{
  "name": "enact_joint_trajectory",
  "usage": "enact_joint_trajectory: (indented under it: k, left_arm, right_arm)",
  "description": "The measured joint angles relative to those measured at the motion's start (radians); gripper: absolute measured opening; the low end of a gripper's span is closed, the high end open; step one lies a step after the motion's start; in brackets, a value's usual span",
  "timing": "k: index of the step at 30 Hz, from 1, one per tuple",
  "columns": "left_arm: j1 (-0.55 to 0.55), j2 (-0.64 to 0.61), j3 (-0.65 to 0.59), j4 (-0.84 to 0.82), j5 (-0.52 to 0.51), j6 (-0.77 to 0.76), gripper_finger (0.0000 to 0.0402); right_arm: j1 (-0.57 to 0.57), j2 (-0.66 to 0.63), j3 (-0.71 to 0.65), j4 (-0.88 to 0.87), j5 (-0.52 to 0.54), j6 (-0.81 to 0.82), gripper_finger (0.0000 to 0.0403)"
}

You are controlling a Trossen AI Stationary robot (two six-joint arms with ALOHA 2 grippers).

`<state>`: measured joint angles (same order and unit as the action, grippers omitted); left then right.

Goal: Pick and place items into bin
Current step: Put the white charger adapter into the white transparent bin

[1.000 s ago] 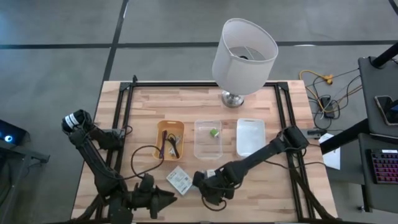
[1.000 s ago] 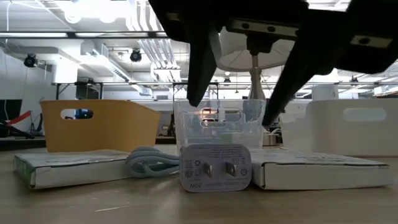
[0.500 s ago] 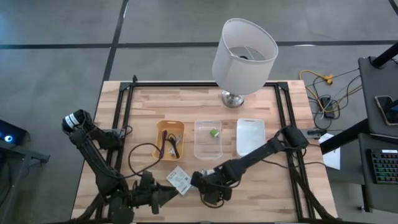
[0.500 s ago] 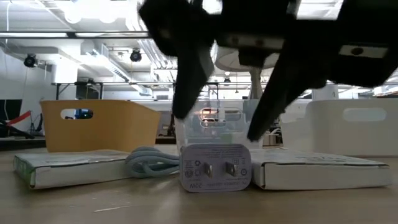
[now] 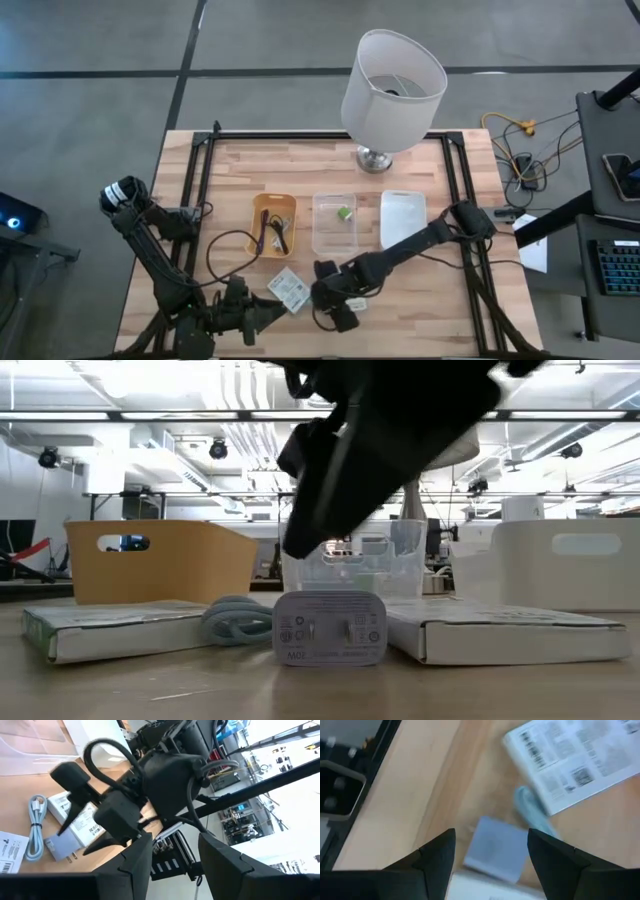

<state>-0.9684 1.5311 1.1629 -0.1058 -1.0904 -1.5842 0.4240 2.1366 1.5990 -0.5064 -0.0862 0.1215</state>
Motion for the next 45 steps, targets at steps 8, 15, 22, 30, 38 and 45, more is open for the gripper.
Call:
enact_joint_trajectory:
  k: [8,15,22,30,38,45]
  left_arm:
    - [0.000,0.000,-0.005,-0.008,0.010,0.003,0.0144]
    - [0.000,0.000,-0.006,-0.008,0.016,0.032,0.0144]
    - [0.000,0.000,-0.006,-0.008,0.038,0.052,0.0144]
    - [0.000,0.000,-0.006,-0.008,0.039,0.054,0.0144]
    - [0.000,0.000,-0.006,-0.008,0.039,0.053,0.0144]
    - [0.000,0.000,-0.006,-0.007,0.039,0.050,0.0144]
  right_arm:
    - [-0.016,0.009,0.000,-0.033,0.003,0.227,0.0233]
    - [-0.005,0.017,0.001,-0.047,0.034,0.130,0.0233]
    - [-0.003,0.024,0.000,-0.064,0.034,-0.122,0.0233]
    - [0.003,0.025,0.000,-0.059,0.037,-0.569,0.0233]
    - [0.009,0.025,0.000,-0.071,0.036,-0.677,0.0233]
    - [0.011,0.025,0.000,-0.054,0.036,-0.831,0.0233]
